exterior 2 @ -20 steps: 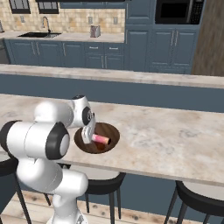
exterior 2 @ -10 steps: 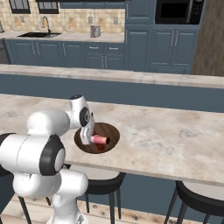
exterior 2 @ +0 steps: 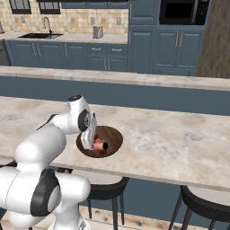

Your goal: Open the fridge, grab two sodas, and place both sodas inside the bowl with ice on the dining counter.

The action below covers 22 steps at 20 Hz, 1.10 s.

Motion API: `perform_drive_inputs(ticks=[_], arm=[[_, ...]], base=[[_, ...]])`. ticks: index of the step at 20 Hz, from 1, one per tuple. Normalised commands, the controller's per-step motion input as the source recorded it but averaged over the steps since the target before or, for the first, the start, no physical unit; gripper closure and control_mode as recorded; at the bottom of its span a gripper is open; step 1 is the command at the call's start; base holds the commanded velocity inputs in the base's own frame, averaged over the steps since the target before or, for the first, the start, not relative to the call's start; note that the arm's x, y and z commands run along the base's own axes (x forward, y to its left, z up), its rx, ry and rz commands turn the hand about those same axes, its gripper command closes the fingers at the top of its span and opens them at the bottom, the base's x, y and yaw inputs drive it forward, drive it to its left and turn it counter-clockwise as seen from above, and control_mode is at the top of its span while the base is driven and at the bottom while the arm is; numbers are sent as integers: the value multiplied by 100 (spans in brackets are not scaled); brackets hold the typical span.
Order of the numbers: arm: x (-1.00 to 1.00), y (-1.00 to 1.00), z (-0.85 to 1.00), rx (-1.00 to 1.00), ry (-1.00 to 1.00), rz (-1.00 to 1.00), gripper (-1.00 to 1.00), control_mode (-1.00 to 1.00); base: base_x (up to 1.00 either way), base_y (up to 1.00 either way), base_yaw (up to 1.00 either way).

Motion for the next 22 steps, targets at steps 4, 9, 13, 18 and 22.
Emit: perform_drive_inputs(ticks=[4, 9, 13, 18, 22], arm=[[-39, -8, 32, 0, -9, 0, -100, -100], [-34, -3, 38, 0, -9, 0, -100, -100], [-35, 0, 39, 0, -10, 0, -100, -100], [-38, 0, 42, 0, -12, 0, -100, -100], [-41, 0, 45, 0, -15, 0, -100, -100]], base=[[0, 0, 0], [0, 0, 0], [0, 0, 0], [0, 0, 0], [0, 0, 0]])
